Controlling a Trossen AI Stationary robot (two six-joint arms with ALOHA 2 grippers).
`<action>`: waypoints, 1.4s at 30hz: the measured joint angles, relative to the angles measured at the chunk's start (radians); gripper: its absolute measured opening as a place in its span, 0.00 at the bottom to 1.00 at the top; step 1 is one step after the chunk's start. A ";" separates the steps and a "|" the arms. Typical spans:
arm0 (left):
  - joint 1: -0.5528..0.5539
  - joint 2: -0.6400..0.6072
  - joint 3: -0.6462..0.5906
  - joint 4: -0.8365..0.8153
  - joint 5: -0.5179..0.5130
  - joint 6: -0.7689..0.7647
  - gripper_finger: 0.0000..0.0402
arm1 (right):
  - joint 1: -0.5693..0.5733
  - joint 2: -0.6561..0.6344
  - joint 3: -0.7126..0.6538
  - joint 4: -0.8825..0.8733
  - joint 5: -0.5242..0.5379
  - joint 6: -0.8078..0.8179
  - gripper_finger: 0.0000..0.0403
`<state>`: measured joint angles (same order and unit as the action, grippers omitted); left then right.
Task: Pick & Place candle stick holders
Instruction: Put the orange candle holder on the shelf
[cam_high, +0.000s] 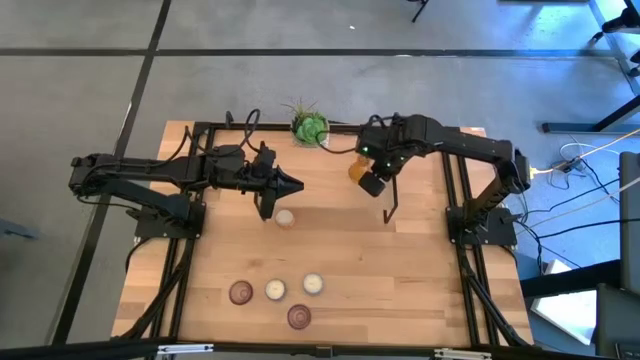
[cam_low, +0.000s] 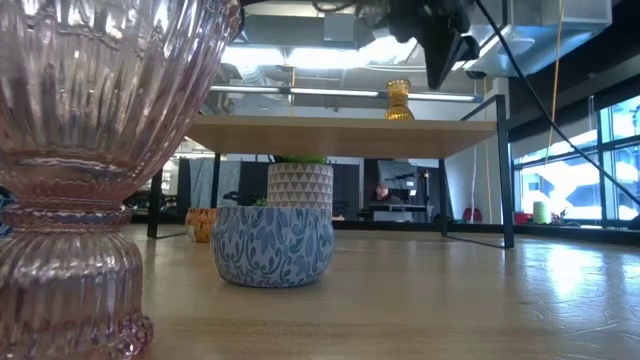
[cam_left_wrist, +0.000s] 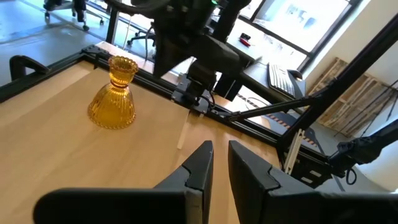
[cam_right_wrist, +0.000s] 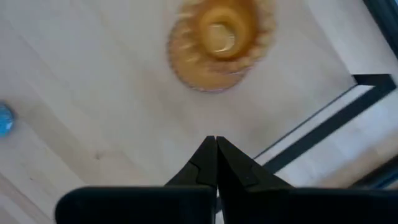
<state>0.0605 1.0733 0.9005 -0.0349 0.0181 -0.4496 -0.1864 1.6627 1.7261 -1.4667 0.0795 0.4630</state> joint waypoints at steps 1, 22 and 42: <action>0.000 0.000 0.000 0.000 0.000 0.000 0.11 | -0.012 0.000 -0.005 0.002 0.000 -0.004 0.00; -0.009 0.000 0.000 -0.015 0.001 -0.008 0.11 | -0.083 0.000 -0.017 0.159 -0.055 -0.037 0.00; -0.009 0.000 0.000 -0.021 0.002 -0.008 0.11 | -0.100 0.008 -0.068 0.247 0.019 -0.006 0.00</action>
<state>0.0513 1.0732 0.9004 -0.0561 0.0196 -0.4576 -0.2866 1.6704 1.6576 -1.2194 0.0990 0.4572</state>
